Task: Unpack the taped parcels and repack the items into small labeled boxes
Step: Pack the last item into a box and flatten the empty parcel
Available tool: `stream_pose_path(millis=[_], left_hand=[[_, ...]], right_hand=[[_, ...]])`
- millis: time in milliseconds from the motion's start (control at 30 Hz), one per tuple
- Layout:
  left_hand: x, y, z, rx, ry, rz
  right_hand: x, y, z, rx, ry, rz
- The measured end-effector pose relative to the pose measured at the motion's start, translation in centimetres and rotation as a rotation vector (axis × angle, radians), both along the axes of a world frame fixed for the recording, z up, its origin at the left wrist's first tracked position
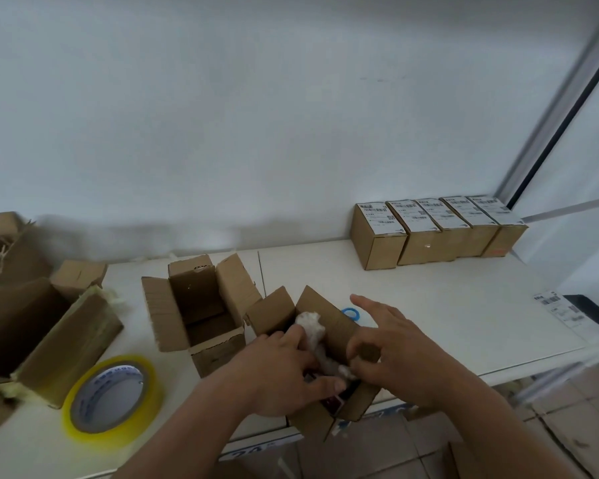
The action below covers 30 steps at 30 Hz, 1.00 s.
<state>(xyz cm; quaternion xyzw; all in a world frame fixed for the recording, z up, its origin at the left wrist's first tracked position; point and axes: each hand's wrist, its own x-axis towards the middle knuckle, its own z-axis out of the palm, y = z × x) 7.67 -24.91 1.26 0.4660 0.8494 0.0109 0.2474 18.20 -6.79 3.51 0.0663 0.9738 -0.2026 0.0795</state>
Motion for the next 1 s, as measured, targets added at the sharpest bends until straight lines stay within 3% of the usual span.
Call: stream_pose_path(millis=[233,333,700,833,1000], left_hand=[[0.1,0.3,0.2,0.157,0.023,0.075],[0.0,0.6,0.2,0.104,0.061,0.068],[-1.3,2.2,-1.8,0.032,0.077,0.087],[-1.7,1.9,-0.9,0.215,0.017,0.196],[-2.1,1.7,-0.4,0.499,0.283,0.230]], right_hand=[[-1.3,-0.5,-0.2,0.182,-0.217,-0.023],[-1.8,-0.4,0.0,0.207,-0.268,-0.011],[-1.4,0.9,-1.4,-0.137,-0.188,-0.021],[-0.7,1.4,-0.4,-0.261,-0.252,0.015],[0.7,2.1,0.5,-0.387,-0.346,0.019]])
